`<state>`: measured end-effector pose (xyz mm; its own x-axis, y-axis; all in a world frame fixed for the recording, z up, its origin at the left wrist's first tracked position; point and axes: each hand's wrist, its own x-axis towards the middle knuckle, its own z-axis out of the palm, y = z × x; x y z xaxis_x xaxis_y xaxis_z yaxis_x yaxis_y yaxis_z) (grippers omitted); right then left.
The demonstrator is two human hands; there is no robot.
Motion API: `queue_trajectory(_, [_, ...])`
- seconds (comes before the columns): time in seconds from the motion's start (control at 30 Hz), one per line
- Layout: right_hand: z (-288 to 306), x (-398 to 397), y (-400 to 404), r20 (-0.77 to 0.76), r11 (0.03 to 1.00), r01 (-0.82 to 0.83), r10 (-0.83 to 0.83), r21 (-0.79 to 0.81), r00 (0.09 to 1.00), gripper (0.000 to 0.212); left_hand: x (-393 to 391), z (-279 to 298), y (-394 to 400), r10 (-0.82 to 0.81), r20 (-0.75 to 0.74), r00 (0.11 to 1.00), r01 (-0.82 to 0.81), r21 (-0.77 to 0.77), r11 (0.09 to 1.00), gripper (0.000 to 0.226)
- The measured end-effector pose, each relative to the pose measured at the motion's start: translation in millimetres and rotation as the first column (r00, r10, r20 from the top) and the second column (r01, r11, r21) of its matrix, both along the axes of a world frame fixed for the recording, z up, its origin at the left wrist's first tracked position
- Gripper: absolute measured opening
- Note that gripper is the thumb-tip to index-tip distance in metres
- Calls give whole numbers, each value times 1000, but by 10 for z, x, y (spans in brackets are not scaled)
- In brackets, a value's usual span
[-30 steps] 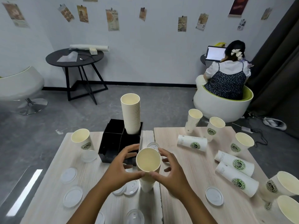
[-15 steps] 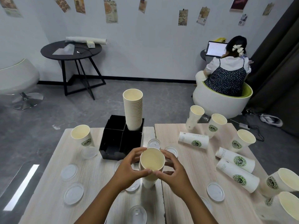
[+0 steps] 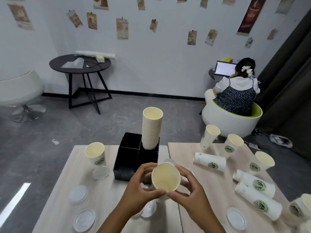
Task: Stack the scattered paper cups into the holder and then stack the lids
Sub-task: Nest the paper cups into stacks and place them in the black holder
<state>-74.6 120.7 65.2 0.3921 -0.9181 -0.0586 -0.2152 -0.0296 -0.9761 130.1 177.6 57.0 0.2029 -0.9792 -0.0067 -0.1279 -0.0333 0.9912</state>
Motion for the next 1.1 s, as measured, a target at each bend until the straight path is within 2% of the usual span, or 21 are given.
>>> queue_trajectory(0.23, [667, 912, -73, 85, 986, -63, 77, -155, 993, 77, 878, 655, 31, 117, 30, 993, -110, -173, 979, 77])
queue_trajectory(0.33, [841, 1339, -223, 85, 974, -49, 69, -222, 994, 77, 1261, 876, -90, 142, 41, 989, -130, -214, 968, 78])
queue_trajectory(0.5, [1021, 1827, -522, 102, 970, 8, 18, -245, 995, 75, 1744, 1088, -477, 122, 57, 991, -105, -241, 965, 74])
queue_trajectory(0.7, [970, 2092, -776, 93, 966, 84, -63, -243, 994, 79, 2019, 996, -846, 78, 42, 996, -66, -226, 972, 75])
queue_trajectory(0.97, [684, 2242, -837, 189, 955, 223, -186, -196, 964, 68, 2093, 701, -1115, 77, 25, 997, -71, -198, 978, 69])
queue_trajectory(1.1, [655, 2293, -902, 232, 944, 266, -219, -195, 948, 61, 2135, 677, -1230, 82, 1, 997, -80, -217, 973, 75])
